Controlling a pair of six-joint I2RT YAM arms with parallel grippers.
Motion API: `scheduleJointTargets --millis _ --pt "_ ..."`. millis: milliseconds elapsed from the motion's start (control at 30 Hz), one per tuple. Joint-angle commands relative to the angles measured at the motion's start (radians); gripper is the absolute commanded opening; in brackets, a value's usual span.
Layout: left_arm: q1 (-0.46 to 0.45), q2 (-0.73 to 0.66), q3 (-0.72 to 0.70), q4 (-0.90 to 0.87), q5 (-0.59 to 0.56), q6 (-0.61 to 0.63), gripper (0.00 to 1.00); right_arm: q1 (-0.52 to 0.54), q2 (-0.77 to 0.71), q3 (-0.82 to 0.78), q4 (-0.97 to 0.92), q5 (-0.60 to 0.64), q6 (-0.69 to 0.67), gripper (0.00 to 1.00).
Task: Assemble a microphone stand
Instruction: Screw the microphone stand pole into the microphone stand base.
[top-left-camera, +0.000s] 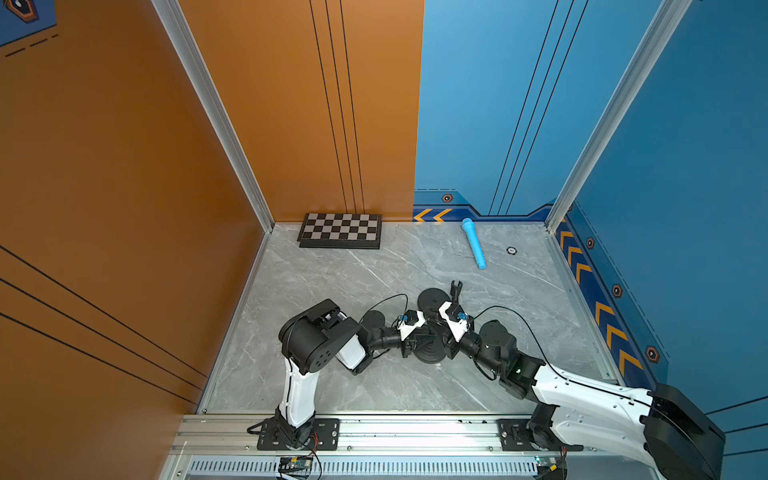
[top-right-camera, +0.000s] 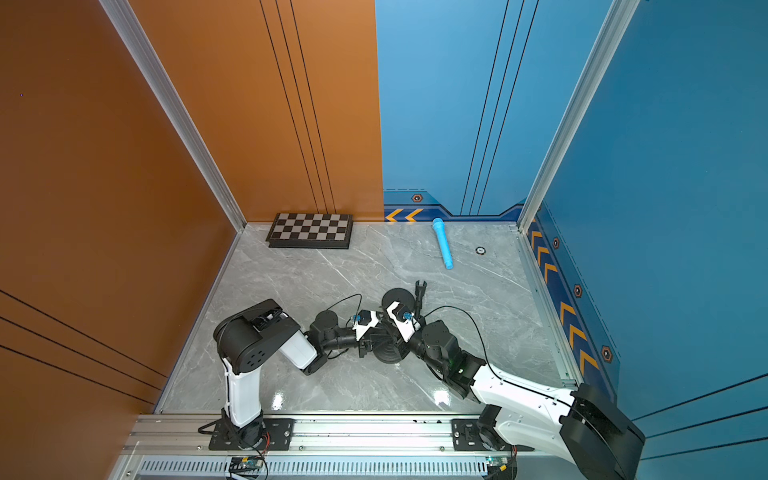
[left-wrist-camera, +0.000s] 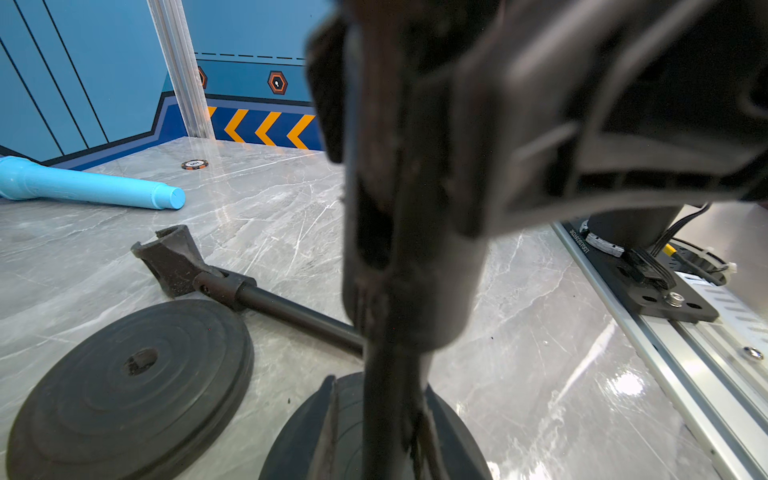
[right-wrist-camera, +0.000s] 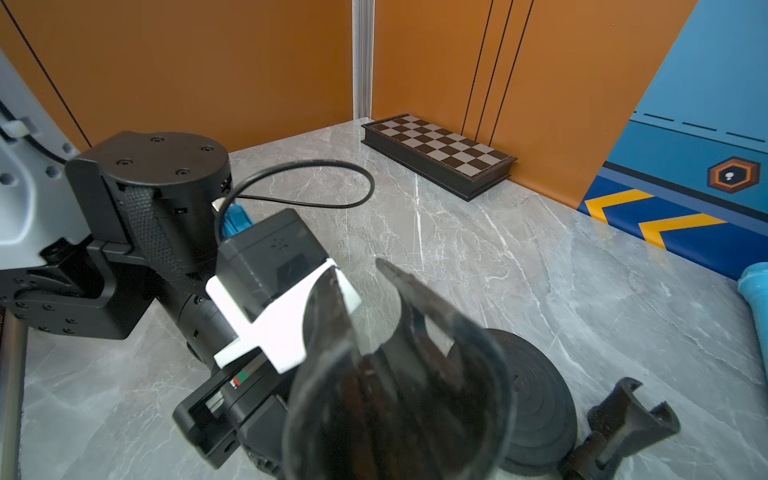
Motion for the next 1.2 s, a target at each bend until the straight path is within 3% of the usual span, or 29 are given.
scheduleJointTargets --millis 0,467,733,767,833,933,1033,1167 --pt "0.033 -0.018 0.022 -0.034 -0.090 -0.022 0.31 0.015 0.026 -0.074 -0.198 0.006 0.019 0.00" --pt "-0.023 -0.030 0.054 -0.034 -0.130 -0.084 0.35 0.034 -0.002 -0.123 -0.191 -0.002 0.035 0.00" --pt "-0.004 -0.016 0.042 -0.033 -0.125 -0.078 0.10 0.032 -0.010 -0.101 -0.199 -0.023 0.045 0.00" --pt "-0.001 -0.014 0.038 -0.033 -0.118 -0.072 0.08 0.028 -0.020 -0.095 -0.211 -0.032 0.042 0.05" --pt "-0.001 -0.009 0.026 -0.033 -0.085 -0.020 0.01 0.001 -0.051 -0.074 -0.222 -0.072 0.083 0.27" --pt "0.010 -0.003 0.013 -0.034 -0.075 0.005 0.01 -0.033 -0.075 0.030 -0.343 -0.154 0.067 0.39" --pt "0.019 0.012 0.012 -0.034 -0.060 0.012 0.01 -0.069 -0.076 0.073 -0.378 -0.216 0.034 0.48" --pt "0.019 0.020 0.007 -0.034 -0.039 0.030 0.01 -0.126 -0.055 0.068 -0.371 -0.280 0.009 0.49"
